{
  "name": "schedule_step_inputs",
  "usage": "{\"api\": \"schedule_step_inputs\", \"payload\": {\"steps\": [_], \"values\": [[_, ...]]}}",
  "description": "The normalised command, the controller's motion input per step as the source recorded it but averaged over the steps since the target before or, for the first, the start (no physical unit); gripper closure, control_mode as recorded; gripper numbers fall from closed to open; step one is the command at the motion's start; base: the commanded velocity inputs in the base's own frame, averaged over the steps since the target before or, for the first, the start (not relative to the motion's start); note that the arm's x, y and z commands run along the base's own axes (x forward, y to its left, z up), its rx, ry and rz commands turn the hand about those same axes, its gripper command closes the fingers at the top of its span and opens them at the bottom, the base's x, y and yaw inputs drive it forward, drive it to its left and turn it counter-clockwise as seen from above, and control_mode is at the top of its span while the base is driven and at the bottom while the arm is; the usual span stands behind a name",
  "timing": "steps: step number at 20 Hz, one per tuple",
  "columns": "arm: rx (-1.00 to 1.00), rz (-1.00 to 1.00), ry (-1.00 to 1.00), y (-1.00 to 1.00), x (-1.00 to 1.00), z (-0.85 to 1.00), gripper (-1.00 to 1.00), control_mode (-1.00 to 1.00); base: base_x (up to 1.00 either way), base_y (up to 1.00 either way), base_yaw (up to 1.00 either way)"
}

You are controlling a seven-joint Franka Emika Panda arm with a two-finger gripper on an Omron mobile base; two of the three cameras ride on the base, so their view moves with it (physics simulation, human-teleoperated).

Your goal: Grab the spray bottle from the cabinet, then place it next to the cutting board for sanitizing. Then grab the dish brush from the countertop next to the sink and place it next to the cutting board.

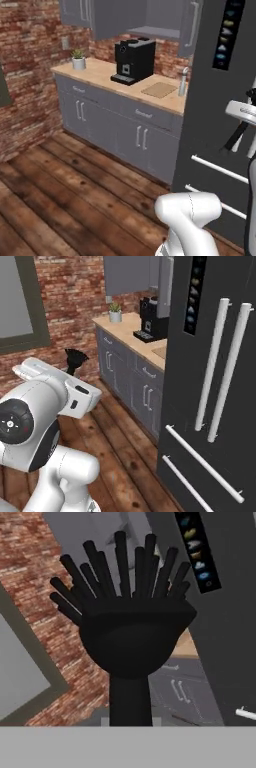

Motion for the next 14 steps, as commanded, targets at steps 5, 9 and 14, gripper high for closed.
{"api": "schedule_step_inputs", "payload": {"steps": [5,9,14], "values": [[0.00,0.00,0.00,0.00,0.00,0.00,1.00,1.00,1.00,1.00,0.19],[0.00,0.00,0.00,0.00,0.00,0.00,1.00,1.00,1.00,1.00,0.00],[0.00,0.00,0.00,0.00,0.00,0.00,1.00,1.00,1.00,1.00,-0.09]]}}
